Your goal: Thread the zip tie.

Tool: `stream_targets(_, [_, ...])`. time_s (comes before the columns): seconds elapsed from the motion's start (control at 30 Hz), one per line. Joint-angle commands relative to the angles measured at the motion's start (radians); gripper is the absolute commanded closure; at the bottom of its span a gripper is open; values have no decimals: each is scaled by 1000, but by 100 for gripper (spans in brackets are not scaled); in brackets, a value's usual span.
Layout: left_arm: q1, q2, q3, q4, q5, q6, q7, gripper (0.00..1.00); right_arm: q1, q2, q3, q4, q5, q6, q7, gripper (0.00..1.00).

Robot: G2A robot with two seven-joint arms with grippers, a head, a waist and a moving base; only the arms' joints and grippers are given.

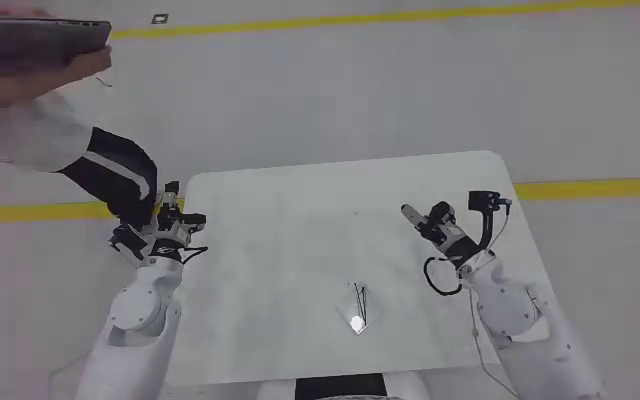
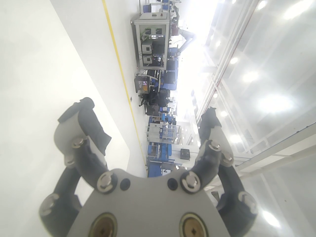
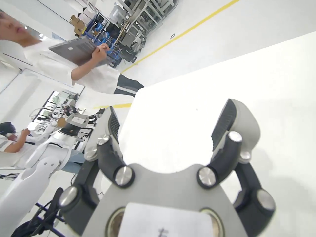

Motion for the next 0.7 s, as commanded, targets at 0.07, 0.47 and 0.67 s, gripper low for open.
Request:
stream_targets(0.07, [0, 0, 0, 0, 0, 0, 0, 0, 1, 4, -23, -11, -136, 48, 74, 0])
stream_targets(0.47, [0, 0, 0, 0, 0, 0, 0, 0, 10, 5, -50, -14, -196, 71, 127, 0])
stream_targets(0.67, [0, 0, 0, 0, 0, 0, 0, 0, 23, 9, -76, -18, -303, 90, 200, 0])
